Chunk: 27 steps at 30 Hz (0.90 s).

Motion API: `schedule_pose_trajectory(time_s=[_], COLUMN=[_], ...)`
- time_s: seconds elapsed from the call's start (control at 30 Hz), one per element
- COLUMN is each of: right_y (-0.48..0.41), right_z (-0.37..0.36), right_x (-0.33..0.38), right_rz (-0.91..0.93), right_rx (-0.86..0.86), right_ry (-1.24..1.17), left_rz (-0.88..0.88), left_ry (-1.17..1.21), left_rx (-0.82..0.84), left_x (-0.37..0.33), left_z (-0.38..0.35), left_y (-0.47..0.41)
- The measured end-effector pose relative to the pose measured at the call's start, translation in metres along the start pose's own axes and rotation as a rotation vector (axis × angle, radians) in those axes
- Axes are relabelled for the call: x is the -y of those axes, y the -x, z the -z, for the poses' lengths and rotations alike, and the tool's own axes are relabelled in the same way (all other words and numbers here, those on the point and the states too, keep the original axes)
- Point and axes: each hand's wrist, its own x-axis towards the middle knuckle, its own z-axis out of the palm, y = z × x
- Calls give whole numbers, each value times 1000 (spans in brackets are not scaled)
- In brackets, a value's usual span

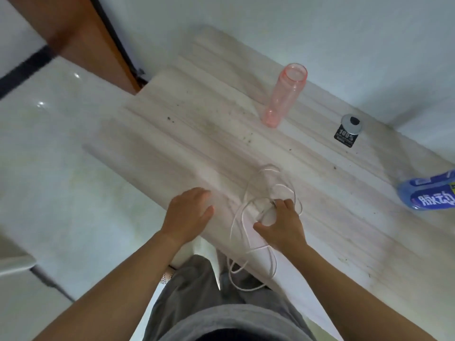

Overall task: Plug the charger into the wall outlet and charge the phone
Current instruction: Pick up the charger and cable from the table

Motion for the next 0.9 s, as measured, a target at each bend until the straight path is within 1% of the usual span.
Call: schedule_pose_trajectory(time_s=[0.07, 0.13, 0.27, 0.4, 0.53, 0.67, 0.83, 0.9], right_y=[11, 24, 56, 89, 117, 124, 96, 80], right_z=[-10, -26, -72, -135, -197, -232, -248, -254], right_x=[36, 78, 171, 257, 332, 384, 438, 465], right_rz=[86, 208, 417, 511, 577, 610, 622, 630], right_rx=[31, 94, 311, 479, 640, 674, 598, 578], right_ry=[9, 12, 61, 47, 111, 169, 171, 143], left_rz=[73, 196, 469, 736, 969, 1098, 1155, 1157], left_ry=[90, 191, 421, 611, 808, 949, 1171, 1206], left_rx=[-78, -162, -247, -415, -675, -780, -947, -973], left_x=[30, 64, 133, 189, 228, 259, 312, 339], left_z=[17, 32, 49, 65, 84, 96, 118, 135], left_y=[35, 77, 174, 257, 319, 355, 358, 346])
